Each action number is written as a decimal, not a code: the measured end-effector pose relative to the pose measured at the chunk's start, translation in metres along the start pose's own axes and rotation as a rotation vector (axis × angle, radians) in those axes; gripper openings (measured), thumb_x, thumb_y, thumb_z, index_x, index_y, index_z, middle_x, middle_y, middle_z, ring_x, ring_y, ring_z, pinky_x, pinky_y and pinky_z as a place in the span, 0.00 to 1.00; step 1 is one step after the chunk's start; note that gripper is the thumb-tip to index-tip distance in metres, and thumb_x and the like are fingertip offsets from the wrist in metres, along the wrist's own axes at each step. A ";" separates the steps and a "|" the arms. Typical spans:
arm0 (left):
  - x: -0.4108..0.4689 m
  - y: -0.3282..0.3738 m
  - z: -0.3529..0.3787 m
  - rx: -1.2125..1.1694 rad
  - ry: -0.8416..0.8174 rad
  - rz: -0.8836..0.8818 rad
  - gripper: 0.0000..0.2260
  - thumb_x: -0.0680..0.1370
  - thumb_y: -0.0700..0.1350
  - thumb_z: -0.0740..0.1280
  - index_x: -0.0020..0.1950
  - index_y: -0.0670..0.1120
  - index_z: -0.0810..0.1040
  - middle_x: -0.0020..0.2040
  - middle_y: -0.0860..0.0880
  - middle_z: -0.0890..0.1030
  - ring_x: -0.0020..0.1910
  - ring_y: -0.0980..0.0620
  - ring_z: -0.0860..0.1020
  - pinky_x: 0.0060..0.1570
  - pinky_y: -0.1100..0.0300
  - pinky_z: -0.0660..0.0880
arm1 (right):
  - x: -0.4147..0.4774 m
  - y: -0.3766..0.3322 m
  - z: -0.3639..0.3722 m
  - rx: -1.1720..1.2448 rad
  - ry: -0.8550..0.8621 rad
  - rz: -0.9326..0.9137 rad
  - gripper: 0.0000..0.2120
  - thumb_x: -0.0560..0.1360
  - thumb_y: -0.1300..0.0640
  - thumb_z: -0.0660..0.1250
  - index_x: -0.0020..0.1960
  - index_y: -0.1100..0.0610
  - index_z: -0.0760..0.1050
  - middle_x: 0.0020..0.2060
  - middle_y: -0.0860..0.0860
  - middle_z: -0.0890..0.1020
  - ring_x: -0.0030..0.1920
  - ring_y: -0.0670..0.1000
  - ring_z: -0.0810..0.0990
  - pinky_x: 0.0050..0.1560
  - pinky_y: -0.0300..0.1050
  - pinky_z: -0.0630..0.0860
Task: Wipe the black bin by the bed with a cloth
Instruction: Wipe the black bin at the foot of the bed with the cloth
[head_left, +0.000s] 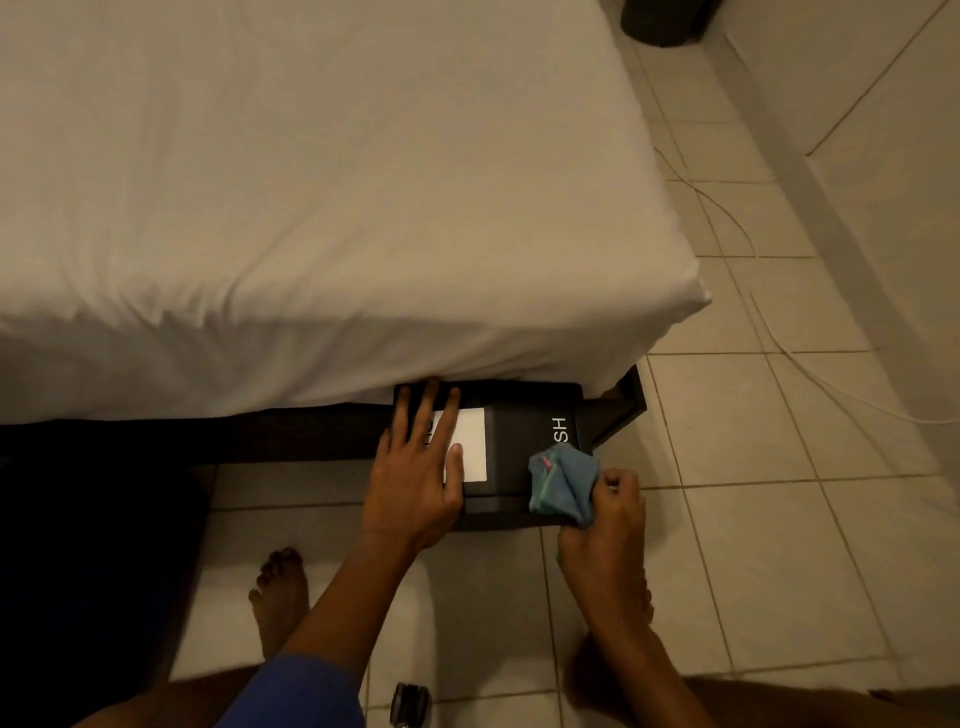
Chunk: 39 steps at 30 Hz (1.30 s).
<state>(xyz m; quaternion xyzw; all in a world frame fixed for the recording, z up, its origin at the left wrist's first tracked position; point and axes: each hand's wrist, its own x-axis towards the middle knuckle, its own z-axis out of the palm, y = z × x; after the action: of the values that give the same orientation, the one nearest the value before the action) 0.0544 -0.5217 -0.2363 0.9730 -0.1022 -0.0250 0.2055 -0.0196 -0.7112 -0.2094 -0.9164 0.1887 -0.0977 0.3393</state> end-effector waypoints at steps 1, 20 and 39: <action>0.000 0.000 0.000 0.003 0.000 0.003 0.29 0.80 0.55 0.50 0.82 0.54 0.51 0.83 0.52 0.48 0.83 0.46 0.44 0.74 0.42 0.65 | 0.004 0.002 -0.001 0.009 0.001 -0.002 0.19 0.64 0.71 0.71 0.51 0.59 0.73 0.53 0.55 0.71 0.51 0.54 0.73 0.49 0.51 0.79; 0.000 0.003 0.004 -0.009 0.016 0.027 0.29 0.81 0.55 0.50 0.82 0.55 0.50 0.83 0.52 0.46 0.82 0.47 0.40 0.76 0.42 0.62 | 0.103 -0.037 0.024 -0.043 0.142 0.165 0.16 0.66 0.64 0.72 0.53 0.62 0.76 0.56 0.60 0.73 0.55 0.60 0.73 0.53 0.55 0.76; 0.003 0.007 0.005 -0.035 0.012 0.026 0.28 0.81 0.56 0.52 0.82 0.57 0.51 0.83 0.53 0.47 0.83 0.47 0.43 0.71 0.42 0.68 | 0.064 -0.014 0.005 0.008 0.170 0.127 0.16 0.64 0.69 0.70 0.50 0.62 0.72 0.51 0.58 0.74 0.51 0.59 0.75 0.46 0.49 0.76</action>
<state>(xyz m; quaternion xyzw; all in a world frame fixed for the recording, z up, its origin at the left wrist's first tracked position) 0.0556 -0.5311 -0.2380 0.9680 -0.1131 -0.0185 0.2234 0.0442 -0.7248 -0.2009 -0.8896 0.2742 -0.1541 0.3310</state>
